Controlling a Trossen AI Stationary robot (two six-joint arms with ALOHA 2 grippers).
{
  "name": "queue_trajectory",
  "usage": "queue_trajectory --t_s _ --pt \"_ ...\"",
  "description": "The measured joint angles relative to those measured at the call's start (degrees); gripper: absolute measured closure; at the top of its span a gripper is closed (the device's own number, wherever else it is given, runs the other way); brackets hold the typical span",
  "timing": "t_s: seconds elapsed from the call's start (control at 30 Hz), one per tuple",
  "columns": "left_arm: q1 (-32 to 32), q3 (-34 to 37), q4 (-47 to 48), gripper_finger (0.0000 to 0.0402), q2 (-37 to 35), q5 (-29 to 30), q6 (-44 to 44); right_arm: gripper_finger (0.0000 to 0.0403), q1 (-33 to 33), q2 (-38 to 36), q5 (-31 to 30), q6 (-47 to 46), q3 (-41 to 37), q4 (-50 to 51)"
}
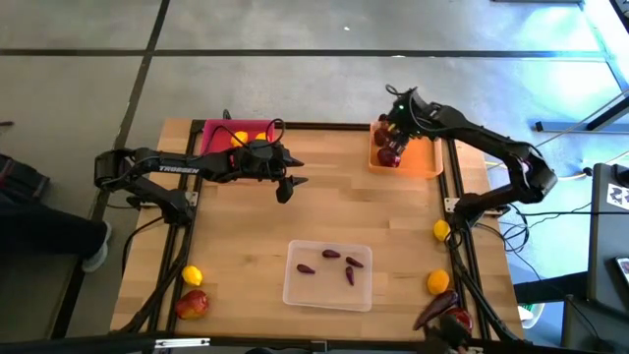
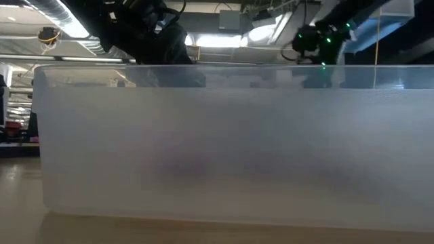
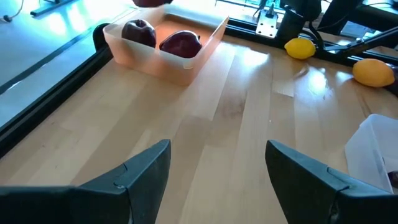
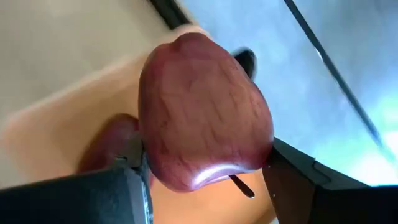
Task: Sort produce into baskets
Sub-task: Put the apple into the orange bin
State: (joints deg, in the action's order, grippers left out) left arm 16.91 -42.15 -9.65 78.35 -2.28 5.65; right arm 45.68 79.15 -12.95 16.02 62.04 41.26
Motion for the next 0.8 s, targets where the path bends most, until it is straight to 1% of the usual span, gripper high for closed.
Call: queue_trajectory --t_s 0.2,0.37,0.47,0.6,0.8 --pt "0.0 0.0 0.0 0.0143 0.0 0.0 -0.8 0.0217 6.6 -0.4 0.0 -4.2 -6.7 -3.6" --pt "0.0 0.0 0.0 0.0144 0.0 0.0 -0.9 0.0217 9.8 -0.4 1.9 -7.2 -10.6 -8.2" --pt "0.0 0.0 0.0 0.0144 0.0 0.0 -1.1 0.0217 10.4 -0.4 2.0 -7.4 -12.2 -9.8" --pt "0.0 0.0 0.0 0.0144 0.0 0.0 -1.1 0.0217 10.4 -0.3 1.9 -7.4 -14.6 -14.3" --pt "0.0 0.0 0.0 0.0144 0.0 0.0 -1.1 0.0217 10.3 -0.1 2.0 -8.3 -17.3 -16.8"
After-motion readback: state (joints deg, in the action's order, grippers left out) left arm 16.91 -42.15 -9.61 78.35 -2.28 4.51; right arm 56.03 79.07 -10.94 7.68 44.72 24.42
